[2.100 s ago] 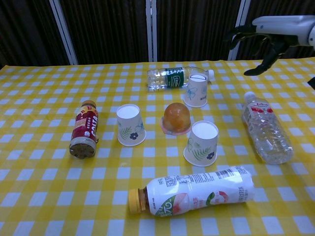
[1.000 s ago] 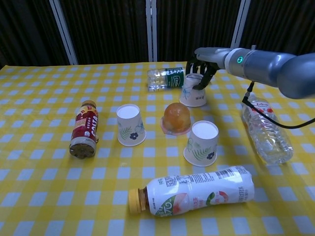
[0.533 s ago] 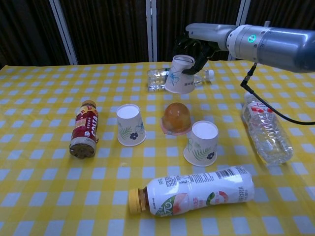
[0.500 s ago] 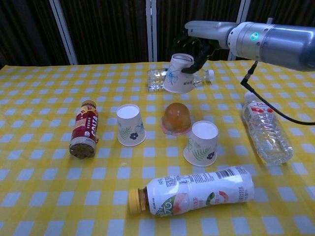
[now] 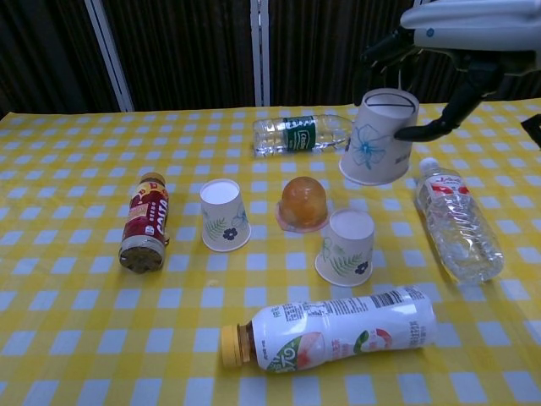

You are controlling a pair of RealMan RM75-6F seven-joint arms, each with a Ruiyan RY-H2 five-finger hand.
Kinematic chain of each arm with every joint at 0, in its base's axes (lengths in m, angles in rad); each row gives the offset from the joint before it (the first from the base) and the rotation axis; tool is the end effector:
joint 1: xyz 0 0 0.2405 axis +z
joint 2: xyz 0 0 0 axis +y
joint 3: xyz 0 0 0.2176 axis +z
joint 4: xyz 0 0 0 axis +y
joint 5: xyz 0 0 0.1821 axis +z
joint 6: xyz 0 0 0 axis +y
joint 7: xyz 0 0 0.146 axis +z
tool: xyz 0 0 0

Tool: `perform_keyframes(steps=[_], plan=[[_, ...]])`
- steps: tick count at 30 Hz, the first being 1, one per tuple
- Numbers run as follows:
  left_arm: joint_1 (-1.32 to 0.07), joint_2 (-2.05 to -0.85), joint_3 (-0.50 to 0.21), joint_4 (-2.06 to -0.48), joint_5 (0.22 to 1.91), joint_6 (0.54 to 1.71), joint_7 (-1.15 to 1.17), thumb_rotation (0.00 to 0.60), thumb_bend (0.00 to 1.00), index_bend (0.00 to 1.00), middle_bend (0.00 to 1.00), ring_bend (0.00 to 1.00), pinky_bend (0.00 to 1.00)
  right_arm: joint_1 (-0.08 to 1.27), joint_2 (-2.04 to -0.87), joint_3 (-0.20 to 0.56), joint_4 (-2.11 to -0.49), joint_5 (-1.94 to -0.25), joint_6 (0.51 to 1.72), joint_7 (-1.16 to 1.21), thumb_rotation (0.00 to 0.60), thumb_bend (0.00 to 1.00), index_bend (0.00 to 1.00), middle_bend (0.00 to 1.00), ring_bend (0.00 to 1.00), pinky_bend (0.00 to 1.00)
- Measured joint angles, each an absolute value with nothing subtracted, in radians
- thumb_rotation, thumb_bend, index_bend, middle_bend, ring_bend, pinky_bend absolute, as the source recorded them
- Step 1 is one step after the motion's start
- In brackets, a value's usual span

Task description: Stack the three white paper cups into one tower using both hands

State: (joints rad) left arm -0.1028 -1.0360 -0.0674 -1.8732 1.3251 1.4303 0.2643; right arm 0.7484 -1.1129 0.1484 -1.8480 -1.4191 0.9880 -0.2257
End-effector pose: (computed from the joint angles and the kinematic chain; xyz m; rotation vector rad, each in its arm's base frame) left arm -0.2459 0.1798 0.1709 -1.3459 -0.9485 -0.7433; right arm -0.0772 -0.2863 0.1003 2.0688 -0.6439 1.0769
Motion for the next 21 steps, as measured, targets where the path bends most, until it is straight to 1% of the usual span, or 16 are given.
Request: perform_keyframes(steps=[3,7,21], plan=[[-0.101,-1.034,-0.064,-1.876,1.330,1.434,0.263,0.600,0.00,0.00,0.00,0.00,0.00,0.728,-1.103,0.122,-1.856,-1.442,0.996,-0.229,0.600,0.25,0.40,0.45,0.39,0.38],[-0.098,-1.033,-0.062,-1.878,1.332,1.438,0.263,0.600,0.00,0.00,0.00,0.00,0.00,0.722,-1.127,0.104,-1.844,-1.450,0.988,-0.222,0.600,0.25,0.40,0.45,0.39,0.38],[-0.103,-1.026,-0.066,-1.872,1.313,1.428,0.252,0.600,0.00,0.00,0.00,0.00,0.00,0.741,-1.247,0.098,-1.768,-1.459,0.959,-0.242,0.600,0.25,0.40,0.45,0.39,0.38]])
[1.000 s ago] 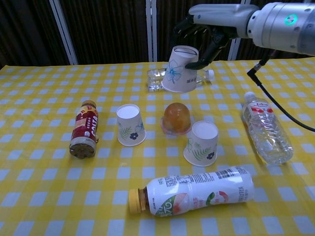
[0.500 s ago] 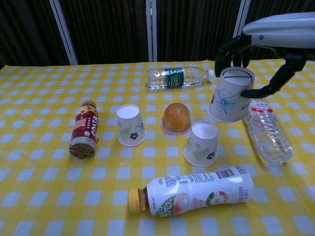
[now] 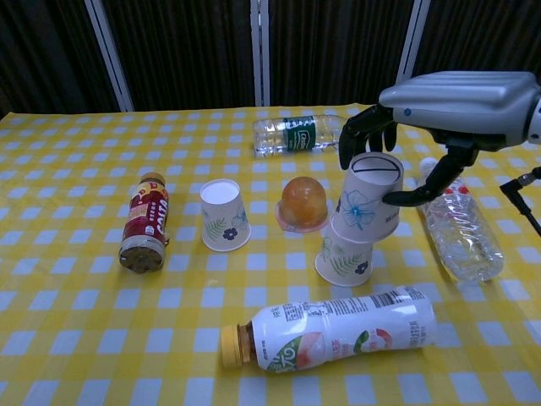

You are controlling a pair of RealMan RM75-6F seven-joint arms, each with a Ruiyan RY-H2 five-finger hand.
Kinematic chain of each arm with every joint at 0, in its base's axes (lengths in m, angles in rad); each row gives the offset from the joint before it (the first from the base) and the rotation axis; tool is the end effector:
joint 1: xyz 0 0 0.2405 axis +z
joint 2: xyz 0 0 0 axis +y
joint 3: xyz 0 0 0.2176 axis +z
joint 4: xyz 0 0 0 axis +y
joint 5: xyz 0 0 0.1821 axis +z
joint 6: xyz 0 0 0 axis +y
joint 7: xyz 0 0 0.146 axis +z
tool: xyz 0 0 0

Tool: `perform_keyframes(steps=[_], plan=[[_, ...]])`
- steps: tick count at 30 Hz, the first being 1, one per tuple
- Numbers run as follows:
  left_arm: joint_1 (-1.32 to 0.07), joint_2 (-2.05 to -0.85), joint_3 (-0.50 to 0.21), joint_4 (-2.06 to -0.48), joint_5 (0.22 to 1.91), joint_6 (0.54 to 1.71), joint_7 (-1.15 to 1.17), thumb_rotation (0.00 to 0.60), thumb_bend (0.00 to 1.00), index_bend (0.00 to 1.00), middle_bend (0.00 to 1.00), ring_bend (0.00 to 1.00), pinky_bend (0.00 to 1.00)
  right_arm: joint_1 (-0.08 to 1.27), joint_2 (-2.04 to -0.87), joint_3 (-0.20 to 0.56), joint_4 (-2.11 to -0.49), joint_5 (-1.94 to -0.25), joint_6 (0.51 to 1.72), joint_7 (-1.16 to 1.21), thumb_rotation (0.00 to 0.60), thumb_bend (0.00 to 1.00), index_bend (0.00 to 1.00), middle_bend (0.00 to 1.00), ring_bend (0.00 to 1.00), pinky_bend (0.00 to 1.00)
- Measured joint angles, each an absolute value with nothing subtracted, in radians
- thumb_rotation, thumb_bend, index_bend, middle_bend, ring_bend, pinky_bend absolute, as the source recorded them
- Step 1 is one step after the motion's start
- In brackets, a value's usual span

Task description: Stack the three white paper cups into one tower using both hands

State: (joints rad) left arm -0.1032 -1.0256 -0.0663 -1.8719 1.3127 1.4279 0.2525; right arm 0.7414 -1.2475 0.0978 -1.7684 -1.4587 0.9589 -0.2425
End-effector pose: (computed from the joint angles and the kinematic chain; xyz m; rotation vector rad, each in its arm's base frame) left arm -0.2487 0.1796 0.1737 -1.3360 -0.9564 -0.7353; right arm -0.0863 -0.2742 0.0596 2.1558 -0.6809 1.0413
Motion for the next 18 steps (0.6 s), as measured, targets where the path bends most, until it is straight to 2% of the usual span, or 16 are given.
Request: perform_keyframes(steps=[5,10,13,15,18], plan=[[-0.104,-1.025,-0.066,-1.871,1.310,1.427,0.252,0.600,0.00,0.00,0.00,0.00,0.00,0.746,-1.272,0.104,-1.761,-1.449,0.957,-0.241,0.600,0.25,0.39,0.44,0.39,0.38],[-0.104,-1.024,-0.065,-1.872,1.311,1.428,0.251,0.600,0.00,0.00,0.00,0.00,0.00,0.746,-1.276,0.108,-1.751,-1.448,0.964,-0.250,0.600,0.24,0.33,0.34,0.33,0.38],[-0.104,-1.024,-0.065,-1.872,1.310,1.428,0.251,0.600,0.00,0.00,0.00,0.00,0.00,0.743,-1.275,0.105,-1.749,-1.448,0.965,-0.250,0.600,0.22,0.24,0.25,0.27,0.35],[-0.105,-1.024,-0.065,-1.872,1.310,1.428,0.251,0.600,0.00,0.00,0.00,0.00,0.00,0.744,-1.270,0.103,-1.754,-1.446,0.956,-0.245,0.600,0.20,0.15,0.17,0.23,0.30],[-0.105,-1.025,-0.064,-1.872,1.311,1.429,0.253,0.600,0.00,0.00,0.00,0.00,0.00,0.746,-1.261,0.100,-1.766,-1.443,0.945,-0.237,0.600,0.18,0.08,0.12,0.20,0.27]])
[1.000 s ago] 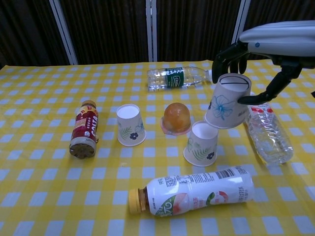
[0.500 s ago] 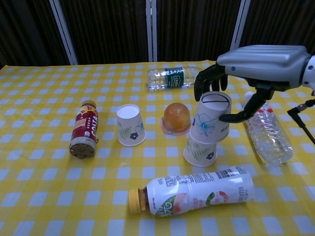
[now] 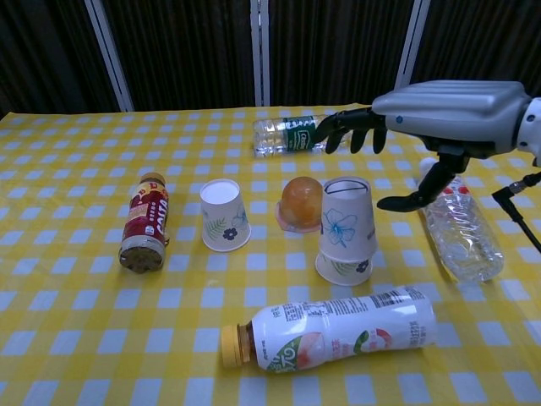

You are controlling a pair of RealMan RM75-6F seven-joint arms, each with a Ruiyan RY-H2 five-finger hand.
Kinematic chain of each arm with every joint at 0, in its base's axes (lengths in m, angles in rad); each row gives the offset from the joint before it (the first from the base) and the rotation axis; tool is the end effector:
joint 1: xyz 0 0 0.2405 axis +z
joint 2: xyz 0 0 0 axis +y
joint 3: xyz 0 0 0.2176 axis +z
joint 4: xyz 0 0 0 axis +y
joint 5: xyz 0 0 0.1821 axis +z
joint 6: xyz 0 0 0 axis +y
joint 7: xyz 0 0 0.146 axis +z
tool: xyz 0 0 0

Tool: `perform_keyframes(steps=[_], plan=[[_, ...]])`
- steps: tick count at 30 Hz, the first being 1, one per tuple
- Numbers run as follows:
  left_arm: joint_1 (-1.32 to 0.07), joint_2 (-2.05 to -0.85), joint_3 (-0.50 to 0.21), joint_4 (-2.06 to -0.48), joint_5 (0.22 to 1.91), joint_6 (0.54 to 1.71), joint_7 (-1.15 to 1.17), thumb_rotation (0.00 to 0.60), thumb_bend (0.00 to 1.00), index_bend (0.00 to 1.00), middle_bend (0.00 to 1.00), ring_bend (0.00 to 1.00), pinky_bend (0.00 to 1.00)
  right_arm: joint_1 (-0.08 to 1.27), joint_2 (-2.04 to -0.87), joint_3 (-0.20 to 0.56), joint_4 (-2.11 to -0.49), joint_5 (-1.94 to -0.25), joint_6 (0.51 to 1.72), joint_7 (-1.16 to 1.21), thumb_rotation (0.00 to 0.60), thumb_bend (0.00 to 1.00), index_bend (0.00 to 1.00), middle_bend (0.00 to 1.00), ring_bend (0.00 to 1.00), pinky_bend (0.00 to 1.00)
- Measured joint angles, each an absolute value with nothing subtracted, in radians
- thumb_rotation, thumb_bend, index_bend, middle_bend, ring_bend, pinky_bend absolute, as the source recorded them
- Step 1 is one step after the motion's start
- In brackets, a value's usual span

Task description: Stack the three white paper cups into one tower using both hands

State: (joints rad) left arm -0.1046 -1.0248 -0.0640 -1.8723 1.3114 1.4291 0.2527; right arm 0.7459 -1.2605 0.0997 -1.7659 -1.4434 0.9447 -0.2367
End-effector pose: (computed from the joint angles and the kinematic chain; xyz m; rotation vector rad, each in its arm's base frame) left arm -0.2488 0.1795 0.1738 -1.3363 -0.9564 -0.7339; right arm -0.0857 -0.2741 0.0552 2.1616 -0.7118 1.0392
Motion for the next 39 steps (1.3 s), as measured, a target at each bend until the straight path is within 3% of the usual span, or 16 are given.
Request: perform_keyframes(steps=[10,12,15,24,29,34,39], plan=[[-0.105,-1.025,-0.064,-1.871,1.308,1.428,0.254,0.600,0.00,0.00,0.00,0.00,0.00,0.741,-1.251,0.096,-1.774,-1.449,0.958,-0.271,0.600,0.16,0.06,0.08,0.15,0.18],[-0.107,-1.026,-0.064,-1.868,1.307,1.426,0.252,0.600,0.00,0.00,0.00,0.00,0.00,0.731,-1.241,0.094,-1.778,-1.459,0.978,-0.280,0.600,0.08,0.04,0.04,0.08,0.09],[-0.111,-1.029,-0.066,-1.858,1.306,1.421,0.252,0.600,0.00,0.00,0.00,0.00,0.00,0.707,-1.216,0.085,-1.780,-1.486,1.024,-0.293,0.600,0.00,0.01,0.00,0.00,0.00],[-0.189,-1.047,-0.102,-1.819,1.316,1.347,0.254,0.600,0.00,0.00,0.00,0.00,0.00,0.541,-1.144,0.031,-1.707,-1.586,1.294,-0.303,0.600,0.00,0.00,0.00,0.00,0.00],[-0.304,-1.054,-0.141,-1.810,1.295,1.197,0.284,0.600,0.00,0.00,0.00,0.00,0.04,0.410,-1.149,-0.001,-1.597,-1.591,1.430,-0.205,0.600,0.00,0.00,0.00,0.00,0.00],[-0.489,-1.078,-0.180,-1.792,1.297,0.981,0.317,0.600,0.00,0.01,0.00,0.02,0.16,0.332,-1.187,-0.019,-1.561,-1.591,1.498,-0.151,0.600,0.00,0.00,0.00,0.00,0.00],[-0.640,-1.178,-0.206,-1.734,1.314,0.871,0.349,0.600,0.00,0.07,0.00,0.09,0.23,0.288,-1.236,-0.021,-1.557,-1.574,1.514,-0.193,0.600,0.00,0.00,0.00,0.00,0.00]])
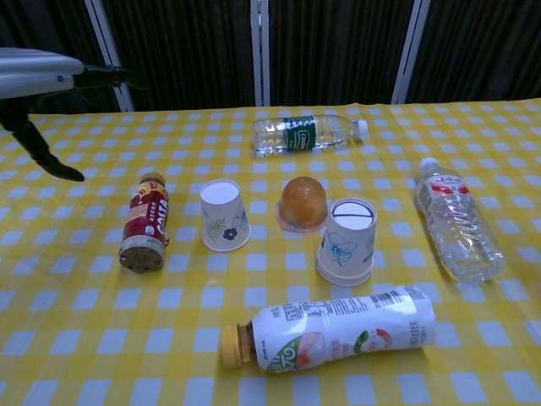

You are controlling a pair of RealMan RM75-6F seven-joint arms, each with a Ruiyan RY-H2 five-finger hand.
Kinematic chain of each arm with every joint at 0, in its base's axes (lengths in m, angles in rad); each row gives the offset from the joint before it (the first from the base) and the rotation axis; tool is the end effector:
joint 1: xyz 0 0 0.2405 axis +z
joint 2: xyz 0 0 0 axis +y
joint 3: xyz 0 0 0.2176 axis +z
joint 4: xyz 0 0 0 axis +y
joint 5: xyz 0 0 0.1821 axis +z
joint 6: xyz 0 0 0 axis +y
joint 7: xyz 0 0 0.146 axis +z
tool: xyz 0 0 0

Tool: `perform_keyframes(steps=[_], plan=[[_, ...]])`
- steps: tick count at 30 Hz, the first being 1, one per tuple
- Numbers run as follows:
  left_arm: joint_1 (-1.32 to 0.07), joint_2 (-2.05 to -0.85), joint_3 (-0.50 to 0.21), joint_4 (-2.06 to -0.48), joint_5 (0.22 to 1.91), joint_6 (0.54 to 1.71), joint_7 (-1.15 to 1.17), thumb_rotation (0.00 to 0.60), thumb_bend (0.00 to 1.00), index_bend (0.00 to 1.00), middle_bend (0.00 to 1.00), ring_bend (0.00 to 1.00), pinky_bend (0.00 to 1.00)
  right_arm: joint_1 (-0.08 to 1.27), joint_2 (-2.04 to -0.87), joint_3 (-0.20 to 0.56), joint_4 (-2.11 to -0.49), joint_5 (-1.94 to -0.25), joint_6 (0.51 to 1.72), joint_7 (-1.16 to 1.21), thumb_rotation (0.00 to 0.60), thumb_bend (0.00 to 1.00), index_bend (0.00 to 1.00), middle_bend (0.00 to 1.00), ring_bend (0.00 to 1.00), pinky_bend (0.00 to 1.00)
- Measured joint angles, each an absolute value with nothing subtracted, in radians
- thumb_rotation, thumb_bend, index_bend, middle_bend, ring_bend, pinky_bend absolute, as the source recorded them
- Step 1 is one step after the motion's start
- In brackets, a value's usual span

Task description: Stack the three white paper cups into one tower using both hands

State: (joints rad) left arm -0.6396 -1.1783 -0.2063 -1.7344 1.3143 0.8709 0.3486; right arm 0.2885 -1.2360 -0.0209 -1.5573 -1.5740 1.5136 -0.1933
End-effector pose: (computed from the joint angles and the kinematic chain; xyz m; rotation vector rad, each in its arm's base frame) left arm -0.1281 0.2978 0.0871 -1.9981 -0.7224 -0.8440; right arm -0.2195 -0.2130 0.1300 1.6150 -0.6481 0.9731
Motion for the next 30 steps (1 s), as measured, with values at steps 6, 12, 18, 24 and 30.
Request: perform_keyframes(steps=[6,12,18,24,30], plan=[[-0.786,-1.340,-0.216,-1.620,1.306,0.764,0.428,0.600,0.00,0.11,0.00,0.12,0.30,0.276,-1.232,-0.002,-1.556,-1.554,1.504,-0.205,0.600,0.00,0.00,0.00,0.00,0.00],[-0.861,-1.453,-0.204,-1.551,1.229,0.724,0.526,0.600,0.15,0.12,0.05,0.17,0.30,0.271,-1.220,0.014,-1.557,-1.551,1.489,-0.173,0.600,0.00,0.00,0.00,0.00,0.00],[-0.895,-1.508,-0.185,-1.509,1.159,0.724,0.573,0.600,0.28,0.15,0.12,0.21,0.32,0.266,-1.213,0.026,-1.557,-1.549,1.483,-0.159,0.600,0.00,0.00,0.00,0.00,0.00],[-0.911,-1.528,-0.168,-1.487,1.120,0.752,0.595,0.600,0.31,0.31,0.33,0.37,0.46,0.261,-1.211,0.034,-1.558,-1.551,1.479,-0.158,0.600,0.00,0.00,0.00,0.00,0.00],[-0.917,-1.535,-0.150,-1.482,1.111,0.778,0.593,0.600,0.33,0.42,0.44,0.46,0.54,0.258,-1.212,0.036,-1.565,-1.559,1.469,-0.171,0.600,0.00,0.00,0.00,0.00,0.00]])
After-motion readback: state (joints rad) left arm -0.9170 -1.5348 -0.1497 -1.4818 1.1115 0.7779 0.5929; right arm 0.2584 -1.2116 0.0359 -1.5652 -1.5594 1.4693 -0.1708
